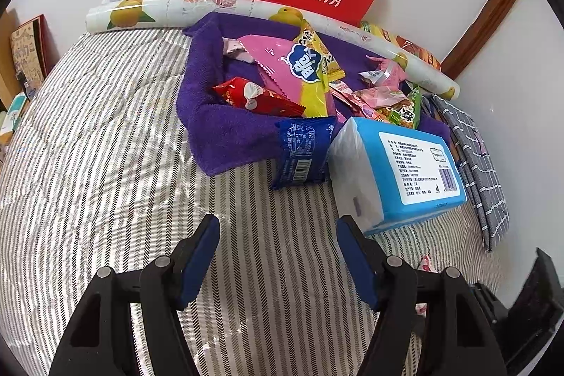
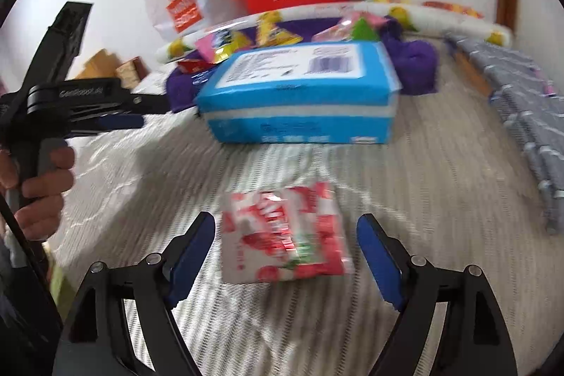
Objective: Organize snacks
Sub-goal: 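Lift the strawberry bag with the right tool while the left grasps the blue biscuit packet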
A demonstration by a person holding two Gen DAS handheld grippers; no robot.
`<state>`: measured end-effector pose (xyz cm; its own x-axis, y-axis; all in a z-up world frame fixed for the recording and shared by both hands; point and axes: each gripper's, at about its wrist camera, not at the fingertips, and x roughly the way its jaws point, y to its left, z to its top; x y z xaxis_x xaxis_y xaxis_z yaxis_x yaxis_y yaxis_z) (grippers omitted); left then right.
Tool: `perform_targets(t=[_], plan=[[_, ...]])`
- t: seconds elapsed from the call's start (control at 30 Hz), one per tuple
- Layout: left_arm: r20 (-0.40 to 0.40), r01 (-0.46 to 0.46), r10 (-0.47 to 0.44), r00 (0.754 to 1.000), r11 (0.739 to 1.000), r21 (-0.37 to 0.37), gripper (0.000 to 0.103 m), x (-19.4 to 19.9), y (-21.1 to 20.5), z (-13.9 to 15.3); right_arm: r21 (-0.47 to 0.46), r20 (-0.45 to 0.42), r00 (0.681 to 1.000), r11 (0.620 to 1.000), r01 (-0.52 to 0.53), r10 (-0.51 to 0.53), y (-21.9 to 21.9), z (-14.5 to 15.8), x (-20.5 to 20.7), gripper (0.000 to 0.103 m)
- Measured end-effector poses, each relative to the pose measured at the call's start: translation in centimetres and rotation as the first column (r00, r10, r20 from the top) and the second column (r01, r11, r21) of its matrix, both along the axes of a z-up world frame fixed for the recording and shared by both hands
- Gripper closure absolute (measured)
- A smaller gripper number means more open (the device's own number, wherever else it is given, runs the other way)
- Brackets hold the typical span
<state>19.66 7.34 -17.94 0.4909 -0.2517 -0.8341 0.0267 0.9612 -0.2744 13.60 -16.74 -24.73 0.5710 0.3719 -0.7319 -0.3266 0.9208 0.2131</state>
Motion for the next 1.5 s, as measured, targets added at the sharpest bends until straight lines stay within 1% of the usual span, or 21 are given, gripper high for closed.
perform_targets(t=[0.03, 0.1, 0.2, 0.23, 0.3, 0.33, 0.37, 0.47, 0.53, 0.77, 0.87, 0.97, 1.03, 1.07, 1.1, 1.17, 1.2, 1.27, 1.37, 1.5], plan=[[-0.001, 0.001, -0.001, 1.000, 1.000, 0.002, 0.036, 0.1, -0.1, 0.0, 0.003, -0.018, 1.000, 1.000, -0.009, 0.009, 0.3, -0.4, 0.3, 0.020], [-0.001, 0.002, -0.002, 1.000, 1.000, 0.005, 0.036, 0.1, -0.1, -0.1, -0.033, 0.012, 1.000, 0.999, -0.007, 0.008, 1.0, -0.4, 0.2, 0.020], [0.001, 0.000, 0.000, 1.000, 1.000, 0.004, 0.036, 0.3, 0.0, -0.3, -0.095, 0.030, 0.999, 0.995, -0.012, 0.015, 1.9, -0.7, 0.1, 0.020], [0.003, -0.001, 0.001, 1.000, 1.000, 0.002, 0.036, 0.4, 0.0, -0.3, -0.110, 0.037, 0.999, 0.994, -0.010, 0.014, 2.1, -0.7, 0.0, 0.021], [0.009, -0.004, 0.004, 1.000, 1.000, -0.004, 0.036, 0.5, 0.1, -0.5, -0.153, 0.061, 0.998, 0.988, 0.006, 0.004, 2.2, -0.8, -0.3, 0.032], [0.012, -0.004, 0.004, 1.000, 1.000, -0.007, 0.036, 0.6, 0.1, -0.5, -0.183, 0.076, 0.997, 0.983, 0.017, -0.003, 2.3, -0.8, -0.5, 0.039], [0.016, -0.004, 0.004, 1.000, 1.000, -0.008, 0.036, 0.7, 0.1, -0.6, -0.191, 0.082, 0.997, 0.981, 0.016, 0.000, 2.1, -0.8, -0.5, 0.043], [0.036, -0.007, 0.007, 0.999, 1.000, -0.002, 0.036, 1.1, -0.2, -0.7, -0.164, 0.072, 0.997, 0.986, 0.014, -0.002, 1.2, -0.7, -0.4, 0.049], [0.049, -0.007, 0.007, 0.999, 1.000, -0.007, 0.036, 1.4, -0.3, -0.8, -0.144, 0.064, 0.998, 0.989, 0.013, -0.004, 0.7, -0.5, -0.3, 0.050], [0.052, 0.004, -0.003, 0.999, 1.000, -0.026, 0.038, 3.1, -1.2, -1.5, -0.100, 0.104, 0.994, 0.994, 0.035, -0.025, -0.7, 0.8, -0.3, 0.050], [0.070, 0.006, -0.003, 0.998, 0.999, -0.042, 0.039, 3.6, -1.4, -1.4, -0.086, 0.110, 0.993, 0.995, 0.041, -0.032, -1.3, 1.3, -0.3, 0.050], [0.075, 0.018, -0.014, 0.997, 0.998, -0.053, 0.045, 4.4, -1.8, -1.4, -0.079, 0.113, 0.993, 0.996, 0.052, -0.043, -2.0, 1.5, -0.2, 0.050], [0.070, 0.019, -0.015, 0.997, 0.998, -0.059, 0.046, 4.9, -1.9, -1.7, -0.075, 0.114, 0.992, 0.995, 0.061, -0.053, -2.4, 1.6, -0.1, 0.050], [0.065, 0.018, -0.014, 0.998, 0.998, -0.067, 0.049, 5.2, -1.9, -1.8, -0.075, 0.115, 0.992, 0.995, 0.067, -0.059, -2.5, 1.6, 0.0, 0.050], [0.060, 0.019, -0.014, 0.998, 0.997, -0.080, 0.054, 5.3, -1.9, -2.0, -0.073, 0.115, 0.991, 0.995, 0.073, -0.065, -2.7, 1.6, 0.1, 0.050], [0.044, 0.020, -0.015, 0.999, 0.993, -0.119, 0.059, 5.7, -1.8, -2.5, -0.069, 0.112, 0.991, 0.994, 0.083, -0.075, -3.1, 1.5, 0.2, 0.050], [0.039, 0.019, -0.014, 0.999, 0.991, -0.131, 0.063, 5.8, -1.7, -2.7, -0.068, 0.110, 0.991, 0.994, 0.087, -0.080, -3.3, 1.5, 0.3, 0.050], [0.040, 0.021, -0.015, 0.999, 0.989, -0.143, 0.067, 5.8, -1.6, -2.9, -0.074, 0.107, 0.990, 0.993, 0.097, -0.089, -3.5, 1.3, 0.3, 0.050], [0.045, 0.019, -0.013, 0.999, 0.988, -0.151, 0.069, 5.4, -1.4, -2.8, -0.093, 0.116, 0.988, 0.989, 0.113, -0.102, -3.5, 1.4, 0.2, 0.050], [0.055, 0.019, -0.012, 0.998, 0.989, -0.147, 0.070, 4.2, -0.7, -1.7, -0.082, 0.121, 0.987, 0.990, 0.115, -0.104, -3.6, 1.9, -0.1, 0.050]])
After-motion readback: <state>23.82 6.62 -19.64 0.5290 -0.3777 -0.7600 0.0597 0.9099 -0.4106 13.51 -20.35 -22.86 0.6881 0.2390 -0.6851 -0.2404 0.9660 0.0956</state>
